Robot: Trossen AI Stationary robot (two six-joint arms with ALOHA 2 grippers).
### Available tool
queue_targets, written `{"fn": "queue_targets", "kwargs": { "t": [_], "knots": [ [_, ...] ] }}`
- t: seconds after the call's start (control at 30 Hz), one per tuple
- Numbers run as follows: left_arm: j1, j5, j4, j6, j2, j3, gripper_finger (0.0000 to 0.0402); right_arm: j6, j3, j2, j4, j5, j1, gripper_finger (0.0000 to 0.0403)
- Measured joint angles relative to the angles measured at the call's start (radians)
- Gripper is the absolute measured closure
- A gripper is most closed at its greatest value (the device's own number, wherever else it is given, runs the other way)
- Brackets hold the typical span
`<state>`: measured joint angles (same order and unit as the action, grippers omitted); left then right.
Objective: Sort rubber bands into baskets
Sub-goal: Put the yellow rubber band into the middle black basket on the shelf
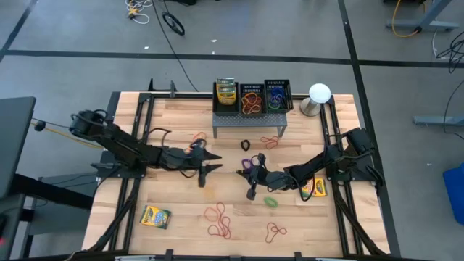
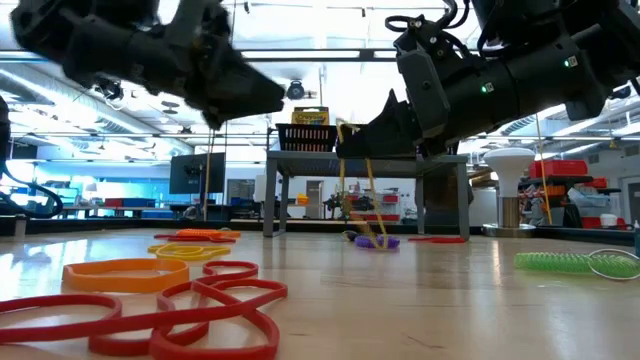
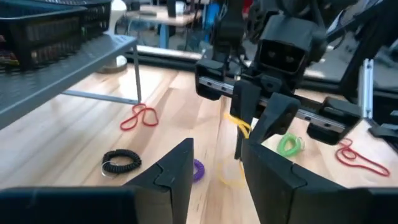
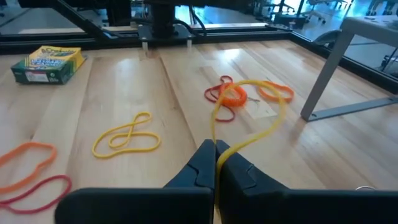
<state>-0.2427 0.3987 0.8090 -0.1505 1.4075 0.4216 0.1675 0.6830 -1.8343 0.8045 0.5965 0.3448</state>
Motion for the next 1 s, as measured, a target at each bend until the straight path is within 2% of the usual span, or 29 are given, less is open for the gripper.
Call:
{"fn": "queue_targets", "kwargs": {
  "t": [0.2,0.4,0.63,1.0],
  "knots": [
    [0.003,0.000,0.342,0.038,-0.010,-0.190,0.0272,0.053,0.000,0.000,0.016,0.006,-0.013,0.0401],
    [0.032,0.051,0.614,0.097,-0.010,-0.298,0.0273,0.018,0.029,0.010,0.018,0.056,-0.013,0.0402],
    [0.063,0.056,0.596,0.098,-0.010,-0.311,0.0273,-0.069,0.094,0.018,0.007,0.087,-0.020,0.0402],
    [0.059,0.046,0.580,0.095,-0.007,-0.307,0.0272,-0.099,0.173,0.171,-0.170,0.173,-0.044,0.0403]
  ]
}}
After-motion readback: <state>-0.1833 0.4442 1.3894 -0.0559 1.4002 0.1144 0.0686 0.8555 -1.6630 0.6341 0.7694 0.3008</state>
